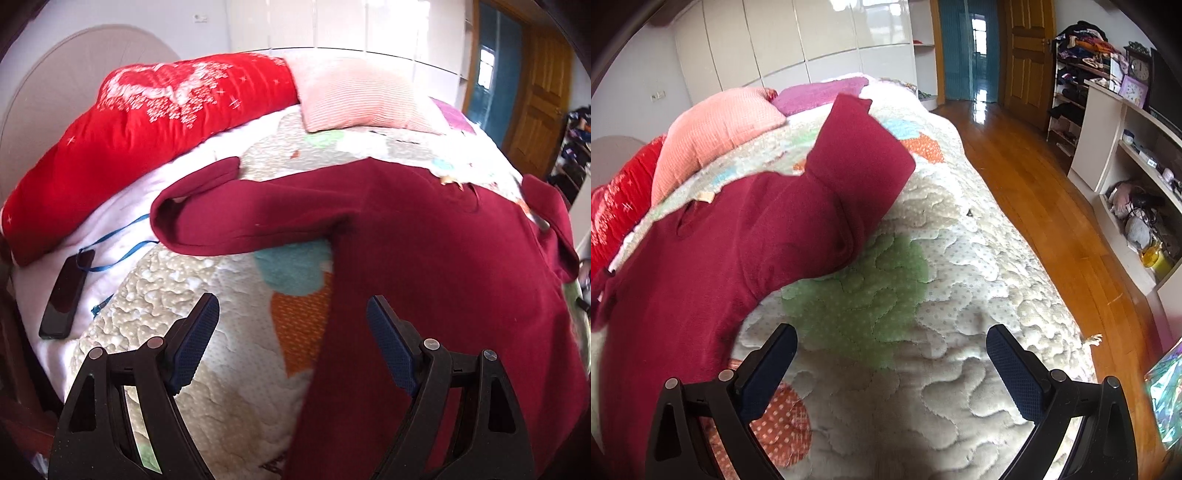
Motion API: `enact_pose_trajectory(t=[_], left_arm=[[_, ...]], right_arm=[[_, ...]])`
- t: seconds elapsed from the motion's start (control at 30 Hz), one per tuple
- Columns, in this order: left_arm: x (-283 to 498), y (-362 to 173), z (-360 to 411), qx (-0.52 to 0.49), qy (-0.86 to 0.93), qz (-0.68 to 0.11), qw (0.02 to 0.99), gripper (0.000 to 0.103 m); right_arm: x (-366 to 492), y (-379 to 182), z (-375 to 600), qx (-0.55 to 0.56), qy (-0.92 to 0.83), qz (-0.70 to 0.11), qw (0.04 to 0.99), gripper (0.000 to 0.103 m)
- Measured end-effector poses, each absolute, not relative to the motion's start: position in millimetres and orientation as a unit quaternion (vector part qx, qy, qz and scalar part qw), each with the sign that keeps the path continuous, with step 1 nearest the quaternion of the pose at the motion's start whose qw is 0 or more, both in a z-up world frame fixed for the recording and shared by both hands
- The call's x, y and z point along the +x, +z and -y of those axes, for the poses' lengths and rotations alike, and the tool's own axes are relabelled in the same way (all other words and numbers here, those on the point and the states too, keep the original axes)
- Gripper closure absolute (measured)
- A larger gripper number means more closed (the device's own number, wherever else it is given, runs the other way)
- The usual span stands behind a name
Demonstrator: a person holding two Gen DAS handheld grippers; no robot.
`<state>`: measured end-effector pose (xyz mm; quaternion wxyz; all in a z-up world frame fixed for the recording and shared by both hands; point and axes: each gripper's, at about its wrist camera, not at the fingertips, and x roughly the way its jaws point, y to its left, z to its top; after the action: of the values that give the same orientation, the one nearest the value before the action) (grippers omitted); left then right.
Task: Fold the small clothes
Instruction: 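Move both tools over the spread dark red sweatshirt toward its sleeve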
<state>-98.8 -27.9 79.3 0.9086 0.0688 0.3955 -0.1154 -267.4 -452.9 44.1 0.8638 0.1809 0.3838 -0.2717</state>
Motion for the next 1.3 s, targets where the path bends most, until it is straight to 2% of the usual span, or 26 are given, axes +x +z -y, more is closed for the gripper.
enact_pose_trajectory(t=[0.23, 0.4, 0.5, 0.63, 1.03, 1.3], left_arm=[[-122, 86, 47, 0.081, -0.147, -0.389, 0.906, 0.02], [-132, 84, 56, 0.081, -0.16, -0.391, 0.902, 0.02], [-137, 84, 60, 0.072, -0.165, -0.395, 0.901, 0.02], [-142, 84, 65, 0.075, -0.167, -0.391, 0.902, 0.02], [-135, 82, 62, 0.062, -0.155, -0.388, 0.907, 0.02], [-120, 70, 58, 0.053, -0.142, -0.398, 0.905, 0.02]], right_arm=[[-337, 151, 442, 0.183, -0.276, -0.302, 0.894, 0.001], [-372, 229, 435, 0.186, -0.228, -0.288, 0.911, 0.001], [-370, 251, 413, 0.165, -0.2, -0.293, 0.92, 0.001], [-351, 237, 376, 0.149, -0.155, -0.313, 0.925, 0.0], [-238, 108, 276, 0.11, -0.115, -0.366, 0.917, 0.001], [-195, 70, 247, 0.09, -0.098, -0.38, 0.915, 0.001]])
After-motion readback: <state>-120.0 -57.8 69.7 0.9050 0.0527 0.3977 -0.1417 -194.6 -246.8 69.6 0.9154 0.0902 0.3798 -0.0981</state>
